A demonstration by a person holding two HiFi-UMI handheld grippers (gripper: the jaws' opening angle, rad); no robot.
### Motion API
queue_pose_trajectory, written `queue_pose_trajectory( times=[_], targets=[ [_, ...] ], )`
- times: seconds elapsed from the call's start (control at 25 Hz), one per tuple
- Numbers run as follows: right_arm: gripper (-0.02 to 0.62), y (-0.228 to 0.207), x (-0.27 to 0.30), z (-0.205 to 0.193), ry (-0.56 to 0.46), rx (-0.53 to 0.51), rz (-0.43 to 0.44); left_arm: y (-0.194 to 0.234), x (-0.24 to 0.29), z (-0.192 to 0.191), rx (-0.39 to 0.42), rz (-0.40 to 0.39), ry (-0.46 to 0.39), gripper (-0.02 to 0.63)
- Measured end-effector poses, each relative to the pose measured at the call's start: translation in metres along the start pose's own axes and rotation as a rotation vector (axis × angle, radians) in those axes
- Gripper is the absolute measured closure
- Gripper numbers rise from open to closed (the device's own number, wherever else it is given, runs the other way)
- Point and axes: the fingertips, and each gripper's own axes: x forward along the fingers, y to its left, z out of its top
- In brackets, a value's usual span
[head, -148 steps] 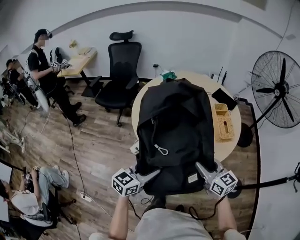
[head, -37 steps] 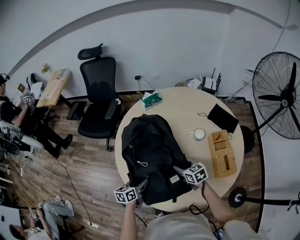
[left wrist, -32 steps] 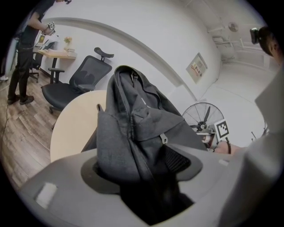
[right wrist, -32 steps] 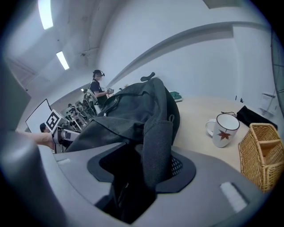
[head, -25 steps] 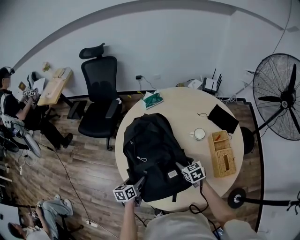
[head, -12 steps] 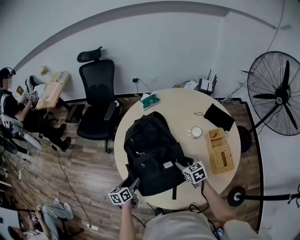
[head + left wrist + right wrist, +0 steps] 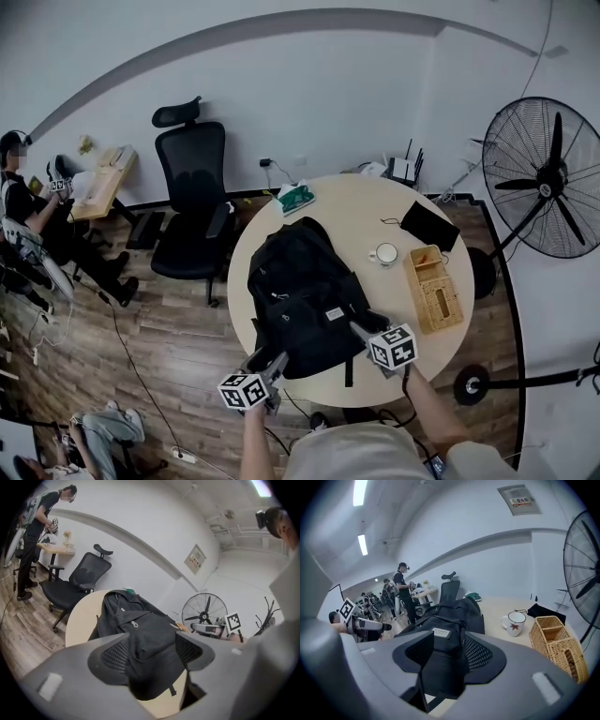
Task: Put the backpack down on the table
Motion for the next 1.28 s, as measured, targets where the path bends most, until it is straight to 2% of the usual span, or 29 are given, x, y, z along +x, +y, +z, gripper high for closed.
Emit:
queue_pose_trajectory(
  times=[0.2,0.4,0.72,0.92,1.28],
  targets=[
    [0.396,0.018,-0.023,-0.004,-0.071,0.038,-0.052,-0.012,-0.013,-0.001,0.1,0.029,-0.003,0.252],
    [0.396,0.039,-0.043,-0.004,-0.147,0.041,-0.103,-0.026,-0.025,-0.009,0.181,0.017,0.017,0.252],
    [0.394,0.073,-0.066,-0.027,-0.139,-0.024,-0.223,-0.045,-0.046,-0.014,0.202,-0.002,-0.044,0.252],
    [0.394,0.089,-0.084,-0.031,-0.202,-0.011,-0.317,-0.05,-0.064,-0.014,0.219,0.023,-0.093,0.252],
    [0.395,0.139,-0.093,-0.057,-0.205,0.031,-0.266,-0.062,-0.088,-0.024,0.245,-0.015,-0.119,0.255]
  ],
)
